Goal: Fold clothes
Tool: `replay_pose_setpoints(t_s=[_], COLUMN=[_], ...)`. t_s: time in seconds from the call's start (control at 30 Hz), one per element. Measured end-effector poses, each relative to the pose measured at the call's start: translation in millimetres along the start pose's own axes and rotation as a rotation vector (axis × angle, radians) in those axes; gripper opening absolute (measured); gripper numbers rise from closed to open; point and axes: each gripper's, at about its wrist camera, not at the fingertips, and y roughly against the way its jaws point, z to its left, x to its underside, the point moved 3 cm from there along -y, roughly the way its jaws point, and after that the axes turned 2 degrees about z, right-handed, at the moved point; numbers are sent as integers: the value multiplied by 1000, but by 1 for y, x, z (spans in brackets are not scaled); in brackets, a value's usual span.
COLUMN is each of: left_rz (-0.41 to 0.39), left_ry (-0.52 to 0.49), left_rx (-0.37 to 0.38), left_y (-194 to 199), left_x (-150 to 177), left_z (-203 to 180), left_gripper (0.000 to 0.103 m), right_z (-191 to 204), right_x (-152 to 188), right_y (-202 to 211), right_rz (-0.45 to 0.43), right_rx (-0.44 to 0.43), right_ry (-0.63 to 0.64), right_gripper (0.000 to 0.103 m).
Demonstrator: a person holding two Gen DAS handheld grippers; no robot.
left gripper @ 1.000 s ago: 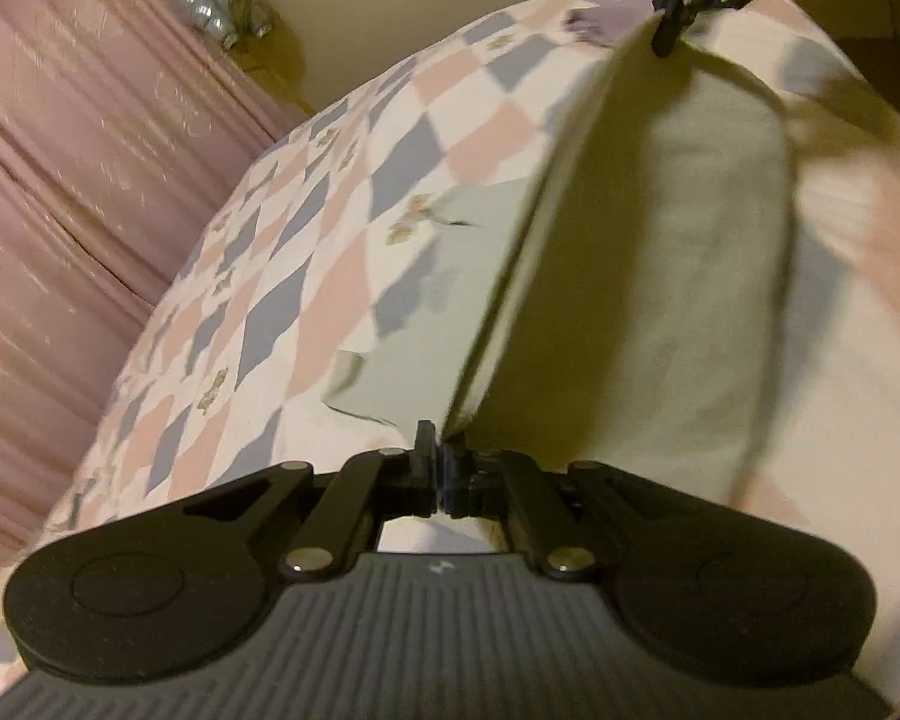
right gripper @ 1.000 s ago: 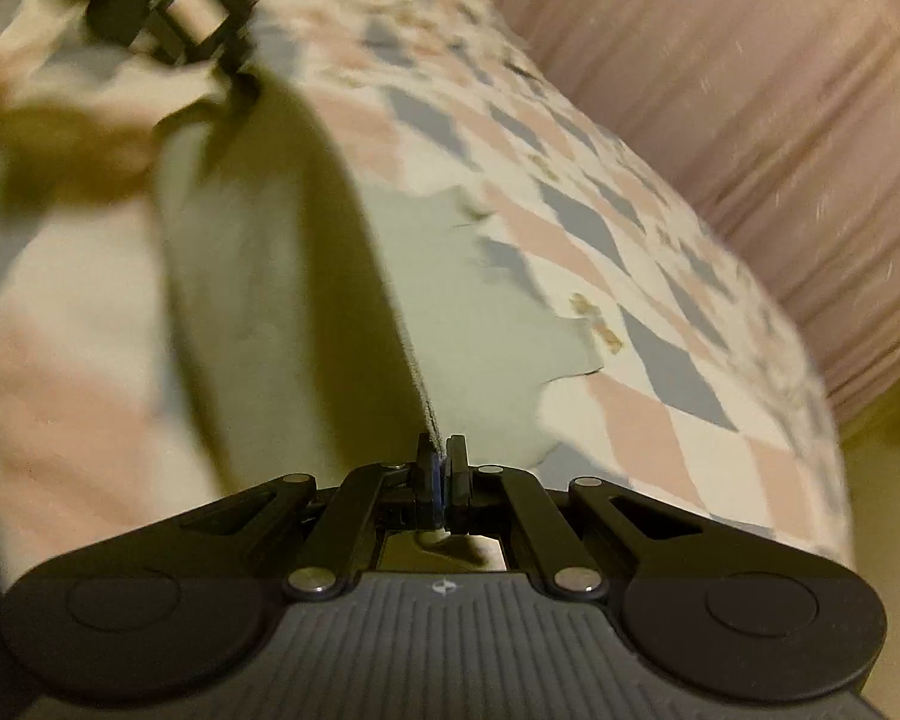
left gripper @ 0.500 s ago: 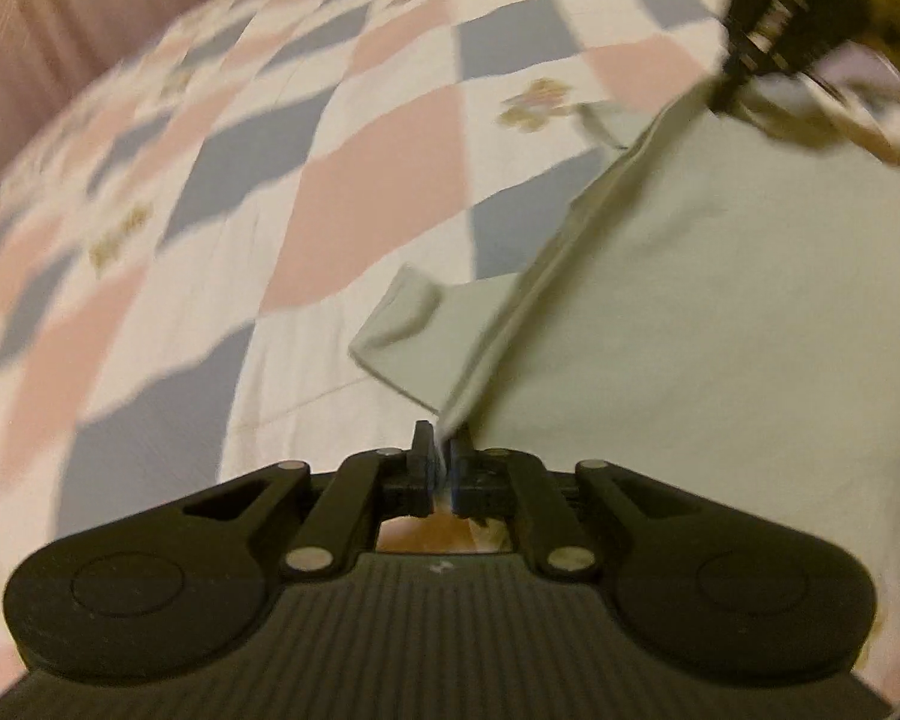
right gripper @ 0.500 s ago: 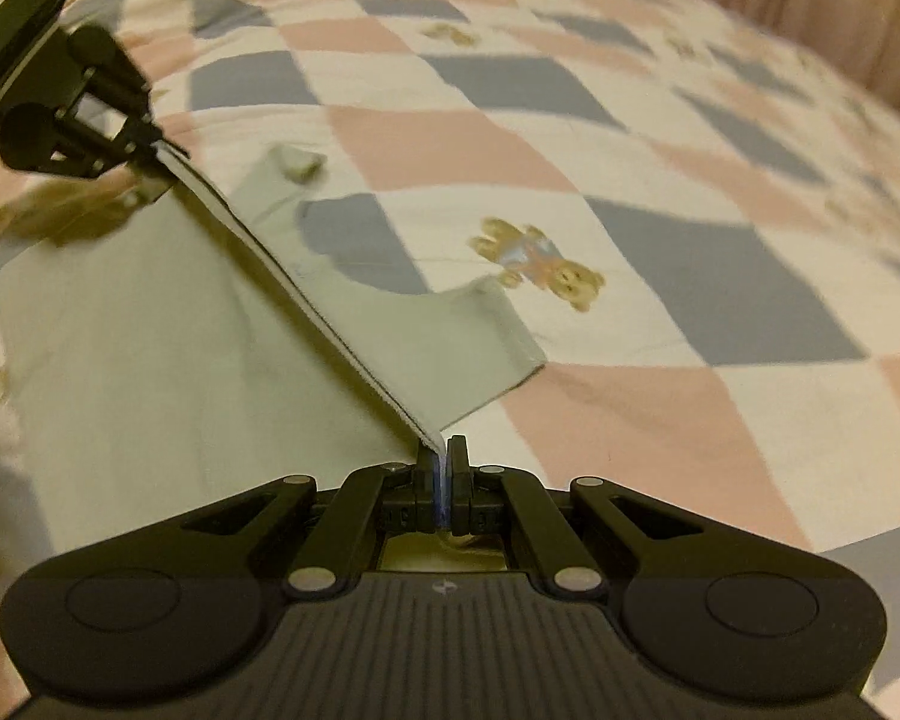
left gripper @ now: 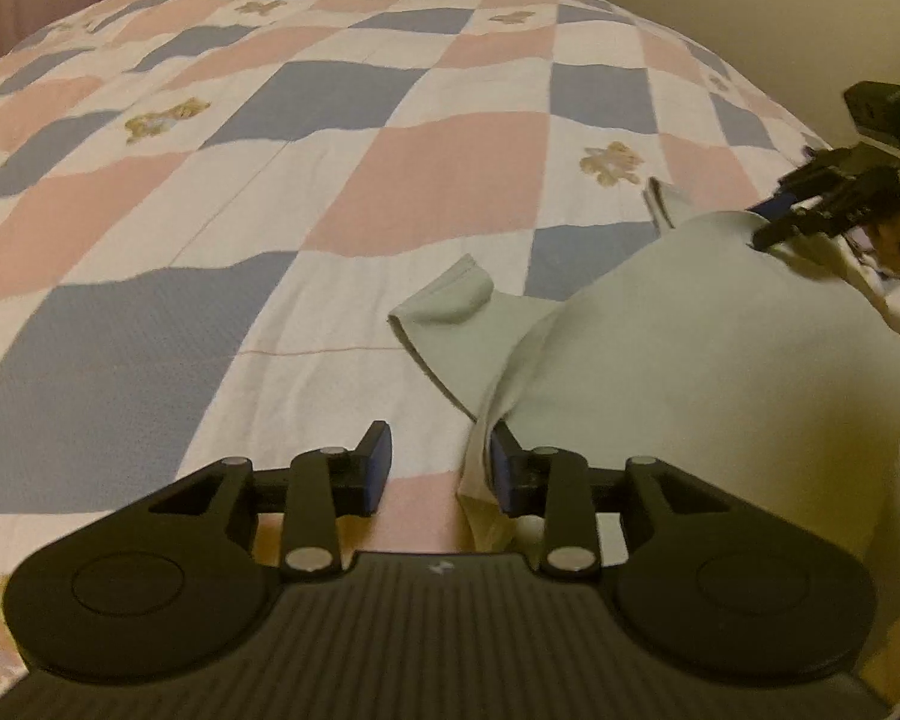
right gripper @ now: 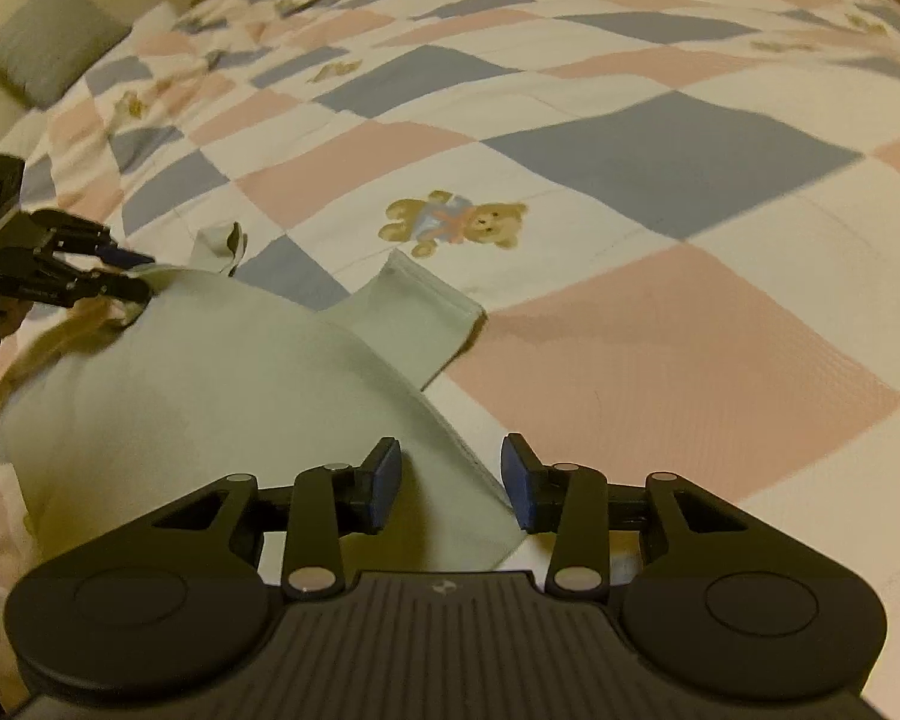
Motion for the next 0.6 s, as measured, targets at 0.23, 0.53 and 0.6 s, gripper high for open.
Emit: replay_pose_setpoints(t_s=[0.23,0.53,0.6], left_rz=[-33,46,46], left_ry=[69,128,151], left_rx=[-103,7,4], left_y=[32,-13,-22], left_x=[-1,19,19], left_z=[29,-1,-2], left_gripper=[38,49,43], right_z=[-6,-3,-5], right_x=[3,9,14], right_y=[3,7,8], right_rz=[-58,-90,-97], right_rx=[13,36,42], right_ry=[-84,-138,-166], right_gripper=[41,44,44])
